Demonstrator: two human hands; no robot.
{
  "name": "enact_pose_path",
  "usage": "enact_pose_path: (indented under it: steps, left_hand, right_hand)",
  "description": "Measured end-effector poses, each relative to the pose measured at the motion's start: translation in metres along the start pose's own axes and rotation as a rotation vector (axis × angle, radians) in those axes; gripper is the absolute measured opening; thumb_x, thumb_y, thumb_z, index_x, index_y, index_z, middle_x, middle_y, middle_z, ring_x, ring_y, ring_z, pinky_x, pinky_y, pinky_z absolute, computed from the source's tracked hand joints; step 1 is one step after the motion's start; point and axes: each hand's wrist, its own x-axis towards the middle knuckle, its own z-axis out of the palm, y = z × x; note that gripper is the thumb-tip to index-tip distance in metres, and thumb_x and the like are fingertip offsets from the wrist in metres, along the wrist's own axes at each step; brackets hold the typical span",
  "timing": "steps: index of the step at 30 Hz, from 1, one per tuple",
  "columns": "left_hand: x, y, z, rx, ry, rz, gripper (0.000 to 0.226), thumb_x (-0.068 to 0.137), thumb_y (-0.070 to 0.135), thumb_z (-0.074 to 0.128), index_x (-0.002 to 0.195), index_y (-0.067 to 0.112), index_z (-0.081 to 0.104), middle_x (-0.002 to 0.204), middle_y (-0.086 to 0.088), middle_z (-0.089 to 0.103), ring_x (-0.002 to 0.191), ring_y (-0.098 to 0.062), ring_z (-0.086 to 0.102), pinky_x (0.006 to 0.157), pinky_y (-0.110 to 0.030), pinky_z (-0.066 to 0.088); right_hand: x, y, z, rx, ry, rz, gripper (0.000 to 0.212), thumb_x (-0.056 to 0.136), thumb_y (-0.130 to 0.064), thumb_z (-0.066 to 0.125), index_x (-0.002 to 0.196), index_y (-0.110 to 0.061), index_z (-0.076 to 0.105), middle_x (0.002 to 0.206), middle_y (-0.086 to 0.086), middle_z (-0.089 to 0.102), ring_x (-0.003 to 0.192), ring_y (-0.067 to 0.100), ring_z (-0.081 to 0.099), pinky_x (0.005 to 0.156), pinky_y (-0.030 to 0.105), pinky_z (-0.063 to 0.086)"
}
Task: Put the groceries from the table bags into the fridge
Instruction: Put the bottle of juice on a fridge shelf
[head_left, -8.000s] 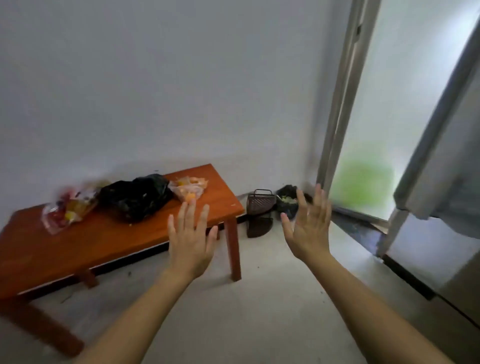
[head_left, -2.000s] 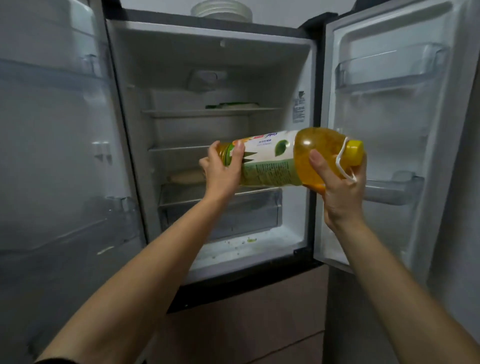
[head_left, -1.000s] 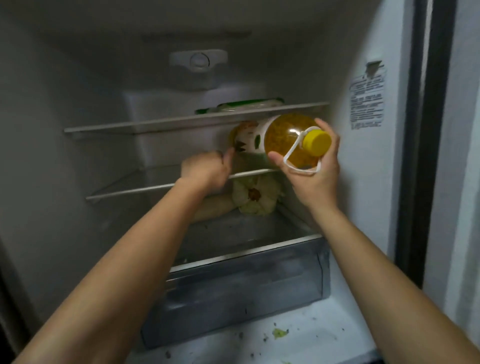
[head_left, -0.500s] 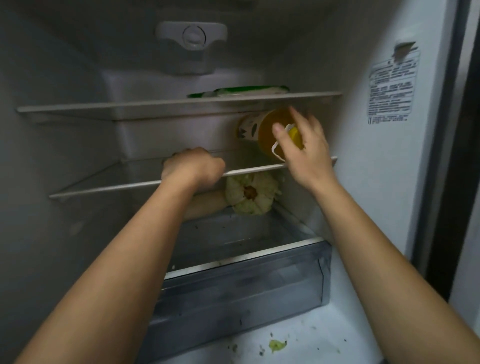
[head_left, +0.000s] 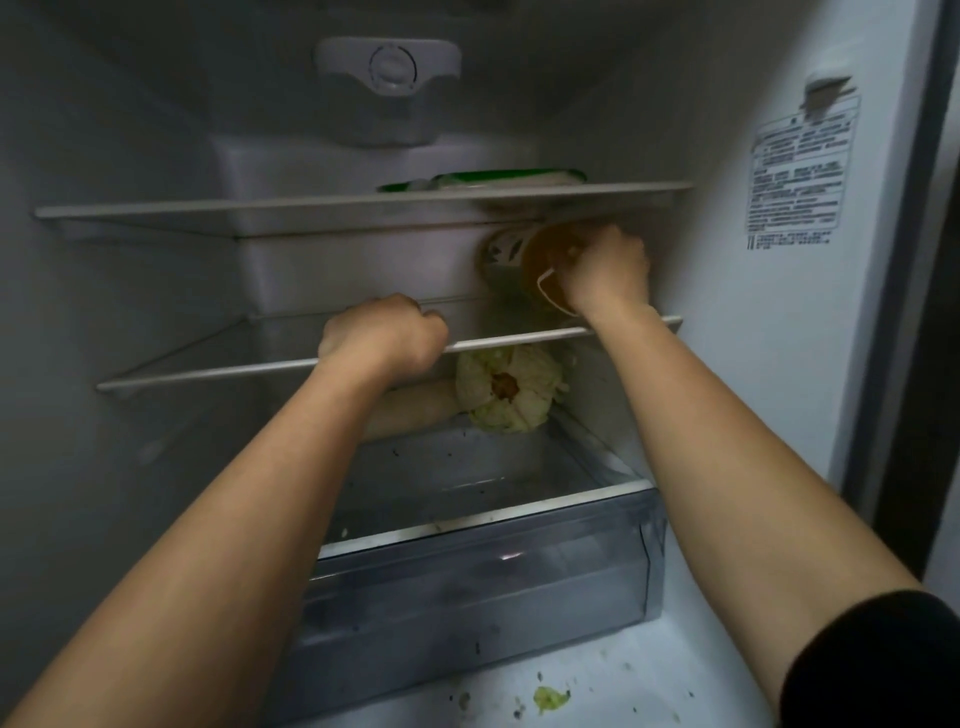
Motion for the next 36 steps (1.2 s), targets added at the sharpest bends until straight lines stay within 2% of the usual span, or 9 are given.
enact_pose_path:
  steps: [8, 11, 13, 16, 19, 21, 23, 30, 36]
  left_hand:
    - [-0.007, 0.003, 0.003, -0.025, 0.178, -0.004, 0.048, 0.096, 0.043, 0.028, 0.106, 0.014, 0.065, 0.112, -0.018, 0.066, 0.084, -0.033, 0.055, 0.070, -0.036, 0.036]
    - [-0.018, 0.004, 0.006, -0.040, 0.381, 0.034, 0.044, 0.096, 0.037, 0.029, 0.089, 0.014, 0.066, 0.092, -0.019, 0.069, 0.066, -0.030, 0.046, 0.062, -0.034, 0.035]
    - [-0.031, 0.004, 0.010, -0.062, 0.514, 0.071, 0.037, 0.096, 0.030, 0.034, 0.080, 0.015, 0.063, 0.077, -0.018, 0.068, 0.058, -0.033, 0.051, 0.057, -0.033, 0.034]
    - [-0.053, 0.003, 0.019, -0.013, 0.605, 0.155, 0.030, 0.094, 0.021, 0.043, 0.074, 0.011, 0.063, 0.068, -0.018, 0.067, 0.058, -0.036, 0.061, 0.059, -0.036, 0.040]
    - [-0.072, -0.003, 0.039, -0.035, 0.683, 0.174, 0.033, 0.099, 0.028, 0.039, 0.092, 0.013, 0.068, 0.100, -0.017, 0.071, 0.094, -0.034, 0.063, 0.089, -0.044, 0.041]
    - [-0.091, -0.006, 0.060, -0.118, 0.680, 0.184, 0.040, 0.099, 0.034, 0.040, 0.125, 0.015, 0.063, 0.138, -0.019, 0.055, 0.131, -0.034, 0.047, 0.115, -0.051, 0.023]
    - [-0.116, -0.006, 0.079, -0.174, 0.651, 0.186, 0.050, 0.098, 0.038, 0.042, 0.142, 0.017, 0.049, 0.156, -0.020, 0.034, 0.147, -0.035, 0.026, 0.119, -0.055, 0.010]
    - [-0.234, -0.020, 0.125, -0.181, 0.395, 0.054, 0.060, 0.099, 0.047, 0.032, 0.147, 0.013, 0.045, 0.160, -0.021, 0.023, 0.150, -0.036, 0.017, 0.116, -0.063, 0.017]
    - [-0.339, -0.023, 0.132, -0.131, 0.346, -0.103, 0.060, 0.099, 0.047, 0.034, 0.146, 0.011, 0.046, 0.160, -0.019, 0.026, 0.149, -0.036, 0.020, 0.114, -0.063, 0.024]
  right_hand:
    - [-0.004, 0.003, 0.004, -0.019, -0.041, -0.005, 0.038, 0.100, -0.041, 0.050, 0.126, -0.017, 0.064, 0.121, 0.015, 0.068, 0.109, 0.038, 0.064, 0.077, 0.032, 0.042]
    - [-0.022, 0.002, -0.001, -0.039, 0.059, 0.017, 0.040, 0.101, -0.045, 0.042, 0.128, -0.022, 0.060, 0.118, 0.012, 0.068, 0.106, 0.037, 0.065, 0.075, 0.034, 0.042]
    - [-0.039, 0.005, -0.005, -0.009, 0.072, -0.020, 0.047, 0.103, -0.046, 0.035, 0.140, -0.022, 0.052, 0.123, 0.012, 0.066, 0.110, 0.036, 0.063, 0.081, 0.038, 0.046]
    - [-0.081, 0.024, -0.005, -0.069, 0.073, -0.276, 0.052, 0.106, -0.040, 0.033, 0.152, -0.015, 0.040, 0.146, 0.017, 0.052, 0.129, 0.036, 0.052, 0.106, 0.045, 0.042]
    - [-0.130, 0.052, 0.002, -0.171, 0.031, -0.384, 0.058, 0.107, -0.043, 0.031, 0.159, -0.018, 0.026, 0.165, 0.016, 0.020, 0.152, 0.031, 0.019, 0.124, 0.044, 0.014]
    - [-0.163, 0.070, 0.009, -0.192, -0.013, -0.375, 0.062, 0.105, -0.046, 0.033, 0.160, -0.020, 0.021, 0.168, 0.014, 0.007, 0.155, 0.030, 0.009, 0.123, 0.043, 0.012]
    - [-0.193, 0.088, 0.013, -0.235, -0.040, -0.370, 0.065, 0.103, -0.048, 0.035, 0.160, -0.018, 0.022, 0.168, 0.016, 0.006, 0.154, 0.033, 0.012, 0.123, 0.047, 0.018]
    - [-0.285, 0.125, 0.013, -0.264, -0.153, -0.357, 0.070, 0.100, -0.050, 0.035, 0.159, -0.014, 0.023, 0.167, 0.019, 0.008, 0.154, 0.036, 0.013, 0.122, 0.055, 0.020]
    - [-0.345, 0.131, 0.019, -0.119, -0.331, -0.374, 0.076, 0.099, -0.053, 0.032, 0.161, -0.016, 0.008, 0.168, 0.016, -0.004, 0.155, 0.033, 0.003, 0.124, 0.052, 0.013]
